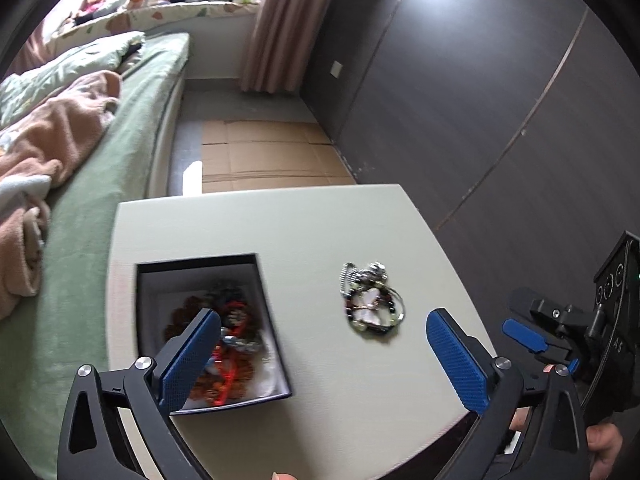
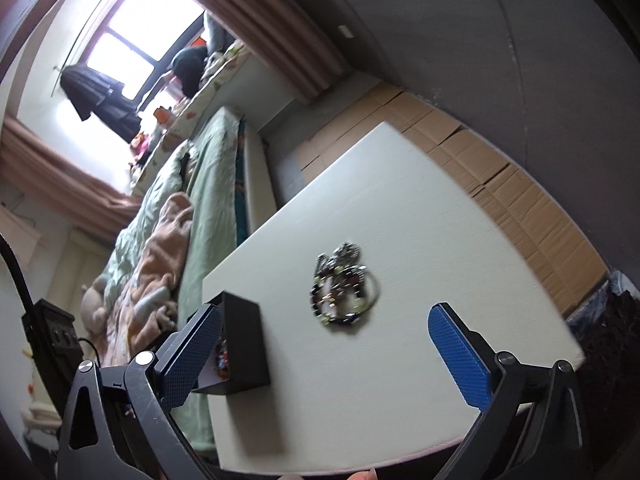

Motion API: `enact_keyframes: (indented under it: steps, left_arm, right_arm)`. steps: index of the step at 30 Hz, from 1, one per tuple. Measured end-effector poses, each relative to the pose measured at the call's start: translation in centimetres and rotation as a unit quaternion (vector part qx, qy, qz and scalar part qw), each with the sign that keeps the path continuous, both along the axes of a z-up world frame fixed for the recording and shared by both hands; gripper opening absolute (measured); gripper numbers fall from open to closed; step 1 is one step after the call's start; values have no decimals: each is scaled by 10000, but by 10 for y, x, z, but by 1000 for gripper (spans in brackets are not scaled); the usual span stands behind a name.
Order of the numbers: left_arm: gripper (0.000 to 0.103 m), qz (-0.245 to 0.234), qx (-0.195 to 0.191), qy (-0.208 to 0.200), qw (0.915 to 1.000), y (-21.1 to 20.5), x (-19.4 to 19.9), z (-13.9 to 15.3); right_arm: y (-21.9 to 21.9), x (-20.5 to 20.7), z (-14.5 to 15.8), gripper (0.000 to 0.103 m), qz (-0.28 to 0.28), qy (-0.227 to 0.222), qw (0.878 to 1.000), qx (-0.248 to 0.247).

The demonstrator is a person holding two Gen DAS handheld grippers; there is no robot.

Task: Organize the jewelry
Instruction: 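Move both grippers back to the butterfly pendant and beaded bracelet pile, then close the left gripper on the butterfly pendant while the right gripper grasps the green-black beaded bracelet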

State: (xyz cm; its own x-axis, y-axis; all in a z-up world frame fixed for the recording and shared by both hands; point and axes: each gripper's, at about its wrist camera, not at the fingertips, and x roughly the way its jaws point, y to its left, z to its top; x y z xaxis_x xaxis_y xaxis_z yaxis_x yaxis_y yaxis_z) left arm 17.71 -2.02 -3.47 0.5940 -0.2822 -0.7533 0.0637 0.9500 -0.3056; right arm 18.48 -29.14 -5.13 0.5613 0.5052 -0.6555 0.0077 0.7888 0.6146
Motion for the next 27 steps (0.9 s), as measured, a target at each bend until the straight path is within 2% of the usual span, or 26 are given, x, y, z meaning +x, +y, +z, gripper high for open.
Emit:
enact_keyframes:
  steps: [9, 20, 23, 24, 27]
  left_arm:
    - [103, -196, 76, 104, 9997, -30, 9, -8]
    - [102, -403, 91, 358, 9985, -57, 23, -24]
    - [93, -454, 187, 413, 9979, -64, 29, -31]
    - [86, -484, 197, 446, 9976, -65, 30, -33]
    - [69, -569, 241, 587, 9964, -70, 36, -44]
  right_arm:
    - [-31, -10, -3, 103, -289, -80, 9995, -58]
    - [-60, -7, -16, 103, -553, 296, 9980, -76]
    - [-65, -5, -22, 103, -631, 440, 9970, -42]
    - [-66, -3, -25, 102, -642, 475, 9968, -2]
    - [-68, 2, -31, 91, -638, 582, 9963, 18]
